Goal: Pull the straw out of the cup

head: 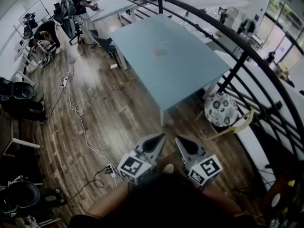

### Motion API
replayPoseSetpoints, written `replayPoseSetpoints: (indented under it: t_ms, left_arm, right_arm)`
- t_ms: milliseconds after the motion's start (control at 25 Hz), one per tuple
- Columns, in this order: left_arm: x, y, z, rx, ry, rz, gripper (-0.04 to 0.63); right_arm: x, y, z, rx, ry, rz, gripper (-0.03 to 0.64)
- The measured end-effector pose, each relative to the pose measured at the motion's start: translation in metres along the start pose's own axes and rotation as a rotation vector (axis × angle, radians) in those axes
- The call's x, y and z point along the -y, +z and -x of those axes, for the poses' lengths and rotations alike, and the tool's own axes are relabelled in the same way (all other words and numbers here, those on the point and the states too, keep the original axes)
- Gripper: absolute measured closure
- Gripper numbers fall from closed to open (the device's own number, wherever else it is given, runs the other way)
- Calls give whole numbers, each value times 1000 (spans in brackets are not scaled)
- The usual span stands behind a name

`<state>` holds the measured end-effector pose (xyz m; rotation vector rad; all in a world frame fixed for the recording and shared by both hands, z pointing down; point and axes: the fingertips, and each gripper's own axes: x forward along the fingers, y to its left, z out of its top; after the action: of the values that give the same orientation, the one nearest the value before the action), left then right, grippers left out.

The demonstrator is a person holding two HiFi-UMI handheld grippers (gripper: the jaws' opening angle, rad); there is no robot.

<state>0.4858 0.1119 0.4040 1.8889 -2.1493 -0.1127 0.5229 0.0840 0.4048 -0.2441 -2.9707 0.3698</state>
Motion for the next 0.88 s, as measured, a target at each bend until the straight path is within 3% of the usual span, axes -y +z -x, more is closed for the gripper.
replayPoseSetpoints:
  t_ms: [520, 880]
  left_arm:
    - [-58, 20, -22, 12, -45, -3, 584]
    - [-154, 36, -22, 11, -103, -10, 584]
  right_arm:
    - [21, 7, -57, -16, -31, -25, 606]
    - [28, 9, -148, -6, -97, -34, 606]
